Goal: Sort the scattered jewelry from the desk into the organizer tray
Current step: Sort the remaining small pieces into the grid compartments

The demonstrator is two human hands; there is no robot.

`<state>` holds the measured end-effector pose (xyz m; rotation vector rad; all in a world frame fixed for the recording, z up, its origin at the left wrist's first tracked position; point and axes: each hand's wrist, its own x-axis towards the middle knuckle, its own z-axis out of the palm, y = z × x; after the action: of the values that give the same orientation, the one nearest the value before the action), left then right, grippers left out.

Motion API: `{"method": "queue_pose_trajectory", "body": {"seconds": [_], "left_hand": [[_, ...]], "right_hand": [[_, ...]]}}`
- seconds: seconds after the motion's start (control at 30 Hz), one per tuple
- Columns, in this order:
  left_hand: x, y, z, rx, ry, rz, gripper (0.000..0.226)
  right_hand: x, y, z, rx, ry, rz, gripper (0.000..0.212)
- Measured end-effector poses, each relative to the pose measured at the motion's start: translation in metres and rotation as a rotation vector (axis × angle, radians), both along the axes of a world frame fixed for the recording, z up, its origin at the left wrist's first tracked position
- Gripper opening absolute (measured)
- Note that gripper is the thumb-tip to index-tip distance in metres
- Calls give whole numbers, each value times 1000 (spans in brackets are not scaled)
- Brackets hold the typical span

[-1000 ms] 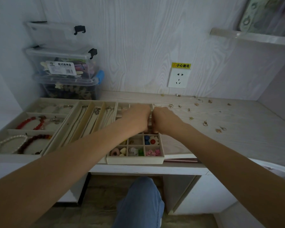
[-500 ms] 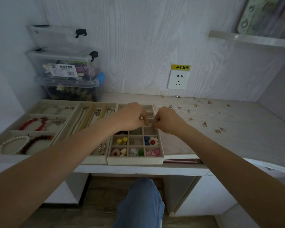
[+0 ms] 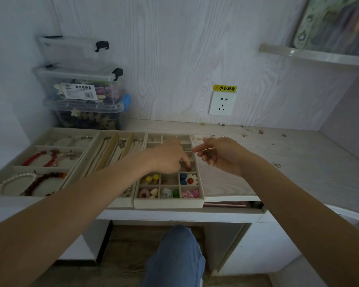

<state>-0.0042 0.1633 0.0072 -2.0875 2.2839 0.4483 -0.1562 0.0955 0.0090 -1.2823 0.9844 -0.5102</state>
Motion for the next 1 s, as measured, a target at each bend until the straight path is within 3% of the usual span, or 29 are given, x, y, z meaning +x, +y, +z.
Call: {"method": "queue_pose_trajectory", "body": {"seconds": [0.23,0.4,0.53,1.0], "left_hand": [[0,-2,1,-38,88,26,41],[3,-4,3,-309,306,141,26],[2,-9,4,-470,406,112,15],[-2,-19,6,-512,541,103,7]], "right_hand": [[-6,-2,2,221,-257,-79,24],[-5,-4,1,246,-270,-33,32],[0,-3,1,284,-313,10,34],[3,0,5,304,-402,2,38]]}}
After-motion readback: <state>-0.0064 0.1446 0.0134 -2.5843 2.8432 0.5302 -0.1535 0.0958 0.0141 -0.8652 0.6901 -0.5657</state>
